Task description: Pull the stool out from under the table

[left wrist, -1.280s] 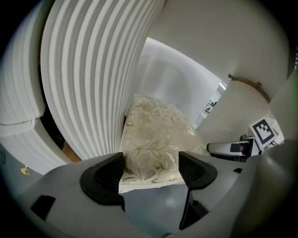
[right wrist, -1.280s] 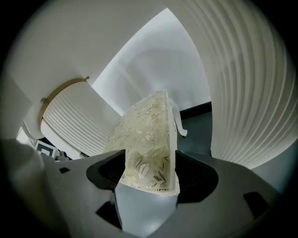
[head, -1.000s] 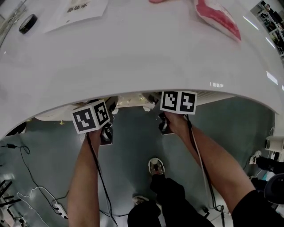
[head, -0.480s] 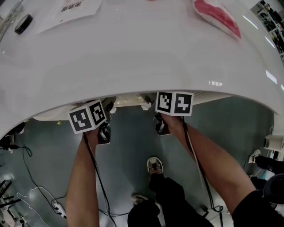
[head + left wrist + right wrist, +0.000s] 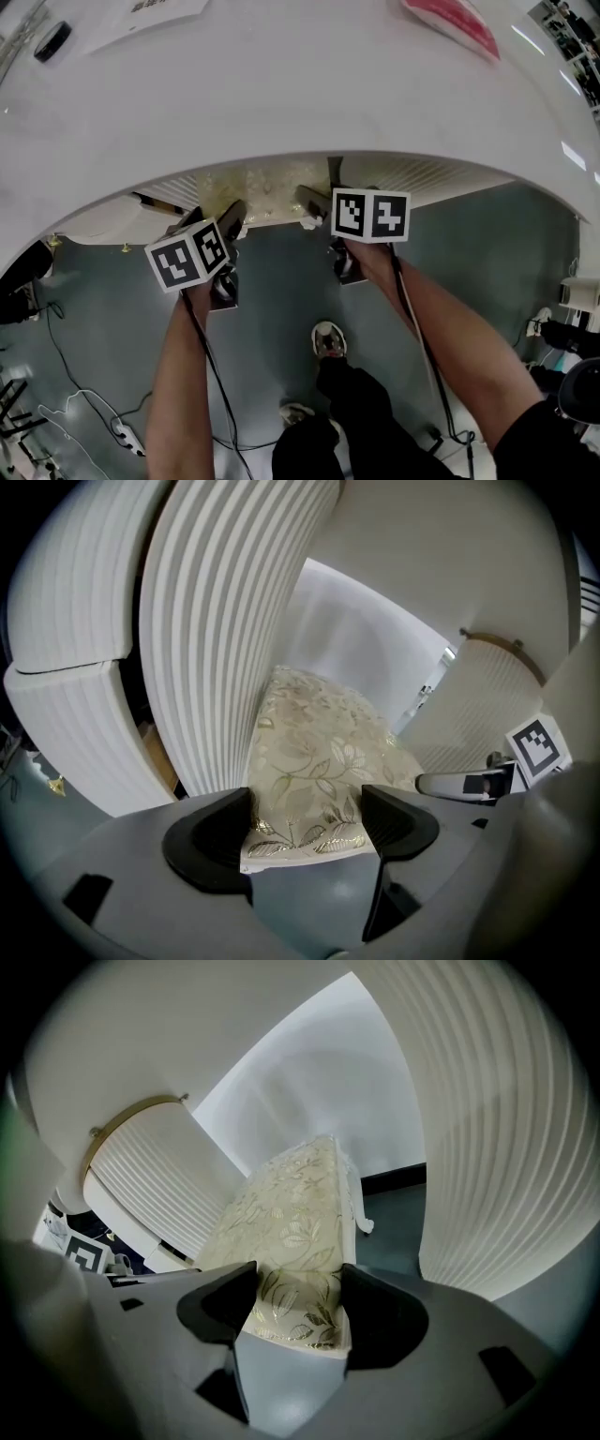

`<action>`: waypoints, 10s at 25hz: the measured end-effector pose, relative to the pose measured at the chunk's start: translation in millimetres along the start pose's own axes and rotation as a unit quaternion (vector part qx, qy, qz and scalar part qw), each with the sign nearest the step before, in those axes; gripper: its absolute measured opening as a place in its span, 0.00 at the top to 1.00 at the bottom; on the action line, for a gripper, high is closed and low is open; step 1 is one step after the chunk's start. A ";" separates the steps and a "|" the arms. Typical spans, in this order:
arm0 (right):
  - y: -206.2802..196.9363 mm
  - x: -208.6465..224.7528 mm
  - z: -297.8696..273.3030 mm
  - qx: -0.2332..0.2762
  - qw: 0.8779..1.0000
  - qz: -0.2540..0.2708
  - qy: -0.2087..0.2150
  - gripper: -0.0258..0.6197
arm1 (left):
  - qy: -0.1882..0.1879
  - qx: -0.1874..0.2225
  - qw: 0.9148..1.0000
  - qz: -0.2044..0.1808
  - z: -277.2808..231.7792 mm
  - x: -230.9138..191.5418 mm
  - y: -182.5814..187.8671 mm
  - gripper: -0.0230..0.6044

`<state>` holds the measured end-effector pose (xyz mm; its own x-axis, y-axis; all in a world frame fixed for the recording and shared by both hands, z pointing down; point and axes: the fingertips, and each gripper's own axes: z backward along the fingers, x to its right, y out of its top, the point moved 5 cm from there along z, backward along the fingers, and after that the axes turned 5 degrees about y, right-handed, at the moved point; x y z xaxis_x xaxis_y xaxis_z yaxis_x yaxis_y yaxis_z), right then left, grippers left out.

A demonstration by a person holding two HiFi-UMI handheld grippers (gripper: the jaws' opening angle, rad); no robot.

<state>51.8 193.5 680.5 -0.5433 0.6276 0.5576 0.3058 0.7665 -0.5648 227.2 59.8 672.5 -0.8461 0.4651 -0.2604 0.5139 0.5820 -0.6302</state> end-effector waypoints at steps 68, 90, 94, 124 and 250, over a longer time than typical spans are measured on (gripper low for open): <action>-25.2 3.5 32.3 -0.095 0.994 0.024 0.050 0.51 | -0.102 -0.175 0.979 -0.024 25.8 4.6 -25.1 0.53; -21.9 -1.7 38.2 -0.081 0.995 0.043 0.029 0.51 | -0.075 -0.163 0.984 -0.025 33.9 11.8 -28.2 0.57; -19.5 -5.4 40.6 -0.085 0.995 0.050 0.029 0.52 | -0.070 -0.165 0.984 -0.017 37.8 13.6 -30.9 0.57; -12.6 -0.9 29.1 -0.160 0.987 0.011 -0.021 0.53 | -0.114 -0.246 0.962 0.030 15.1 5.2 -33.5 0.58; 269.1 -343.9 384.8 0.034 0.962 0.271 0.028 0.95 | -0.058 0.071 0.991 -0.095 421.0 235.3 277.0 0.95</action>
<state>20.0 131.4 102.7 -0.2750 0.9401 0.2016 0.4793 0.3158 -0.8189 110.9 49.6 128.7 -0.9407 0.2706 -0.2045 0.3252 0.5482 -0.7706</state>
